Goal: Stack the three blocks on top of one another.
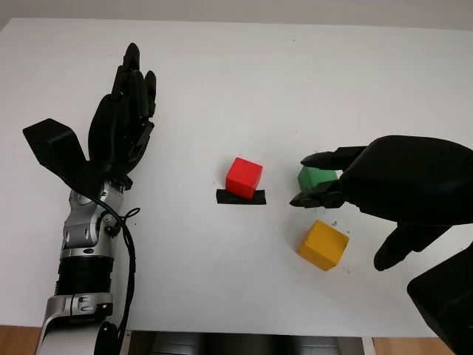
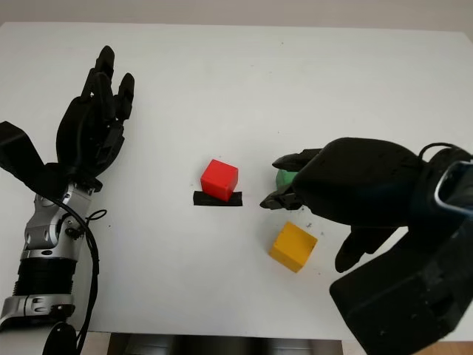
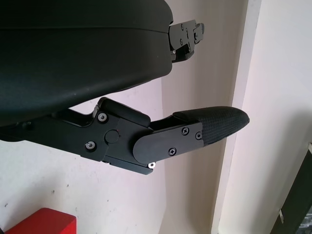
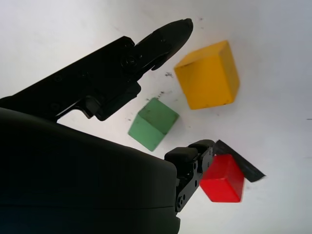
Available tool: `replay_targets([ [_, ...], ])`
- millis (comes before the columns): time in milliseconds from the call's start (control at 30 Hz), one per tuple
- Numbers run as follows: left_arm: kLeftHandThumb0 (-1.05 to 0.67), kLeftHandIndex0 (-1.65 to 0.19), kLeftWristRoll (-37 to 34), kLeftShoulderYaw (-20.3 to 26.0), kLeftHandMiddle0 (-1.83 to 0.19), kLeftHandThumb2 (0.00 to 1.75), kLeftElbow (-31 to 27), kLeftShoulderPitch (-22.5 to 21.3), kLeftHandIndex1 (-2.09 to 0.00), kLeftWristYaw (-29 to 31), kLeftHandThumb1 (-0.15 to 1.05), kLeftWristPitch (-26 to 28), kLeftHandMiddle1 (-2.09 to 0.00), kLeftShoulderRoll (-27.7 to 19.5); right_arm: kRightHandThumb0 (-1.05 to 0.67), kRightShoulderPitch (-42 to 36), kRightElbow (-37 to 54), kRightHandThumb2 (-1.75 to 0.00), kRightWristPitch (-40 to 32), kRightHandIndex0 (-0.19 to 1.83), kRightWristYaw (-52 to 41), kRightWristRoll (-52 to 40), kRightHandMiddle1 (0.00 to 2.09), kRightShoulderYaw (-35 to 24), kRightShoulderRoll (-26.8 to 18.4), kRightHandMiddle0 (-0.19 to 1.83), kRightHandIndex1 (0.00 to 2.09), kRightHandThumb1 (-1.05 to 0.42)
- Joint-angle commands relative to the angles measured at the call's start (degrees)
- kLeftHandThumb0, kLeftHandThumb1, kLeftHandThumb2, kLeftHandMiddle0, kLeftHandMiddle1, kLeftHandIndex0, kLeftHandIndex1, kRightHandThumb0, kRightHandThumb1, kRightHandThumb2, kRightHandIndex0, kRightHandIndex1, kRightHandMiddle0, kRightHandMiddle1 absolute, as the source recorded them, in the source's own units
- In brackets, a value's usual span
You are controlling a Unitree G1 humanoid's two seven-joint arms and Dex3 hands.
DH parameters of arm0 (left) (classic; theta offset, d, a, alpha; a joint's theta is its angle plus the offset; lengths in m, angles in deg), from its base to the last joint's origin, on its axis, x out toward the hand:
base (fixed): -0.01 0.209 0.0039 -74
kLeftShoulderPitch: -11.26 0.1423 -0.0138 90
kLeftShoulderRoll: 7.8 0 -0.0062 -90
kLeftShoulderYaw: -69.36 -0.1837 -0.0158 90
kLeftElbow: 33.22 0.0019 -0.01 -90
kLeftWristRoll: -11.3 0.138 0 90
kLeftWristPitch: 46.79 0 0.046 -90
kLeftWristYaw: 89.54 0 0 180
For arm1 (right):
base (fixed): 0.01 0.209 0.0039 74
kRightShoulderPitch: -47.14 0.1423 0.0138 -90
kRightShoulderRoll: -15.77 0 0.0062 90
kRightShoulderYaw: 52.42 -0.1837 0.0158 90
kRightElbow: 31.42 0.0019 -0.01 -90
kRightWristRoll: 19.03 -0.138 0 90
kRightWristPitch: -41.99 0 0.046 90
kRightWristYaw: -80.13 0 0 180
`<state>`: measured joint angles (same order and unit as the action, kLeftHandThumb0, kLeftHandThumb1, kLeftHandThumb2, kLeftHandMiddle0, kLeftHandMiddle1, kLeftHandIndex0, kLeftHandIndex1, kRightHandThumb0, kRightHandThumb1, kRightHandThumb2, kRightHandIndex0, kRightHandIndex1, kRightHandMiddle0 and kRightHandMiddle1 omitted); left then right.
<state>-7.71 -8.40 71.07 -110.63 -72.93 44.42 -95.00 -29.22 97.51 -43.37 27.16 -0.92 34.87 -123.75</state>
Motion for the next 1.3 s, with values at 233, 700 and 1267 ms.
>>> replay_targets([
  [233,-0.78,0.19,1.03,-0.37,0.16,0.64,-2.23,1.73,-0.03,1.43,1.05,1.46,-0.05,-0.96,-0.44,-11.04,-2.06,-0.06,13.38,0.08,13.44,7.15,0.1,-2.61,8.28,0.58,0.04,-0.75],
  [700,-0.76,0.17,2.73,-0.72,0.16,0.69,-2.81,2.07,-0.05,1.37,1.05,1.19,-0.06,-0.6,-0.36,-13.15,-10.07,-0.05,26.84,0.13,23.23,14.67,0.14,-3.0,10.93,0.71,0.07,-0.77],
  [1267,-0.77,0.18,3.0,-0.59,0.16,0.67,-3.01,2.29,-0.05,1.58,1.05,1.55,-0.05,-0.55,-0.41,-12.18,-13.51,-0.06,29.59,0.2,24.79,16.67,0.13,-4.14,10.87,0.76,0.08,-0.79],
])
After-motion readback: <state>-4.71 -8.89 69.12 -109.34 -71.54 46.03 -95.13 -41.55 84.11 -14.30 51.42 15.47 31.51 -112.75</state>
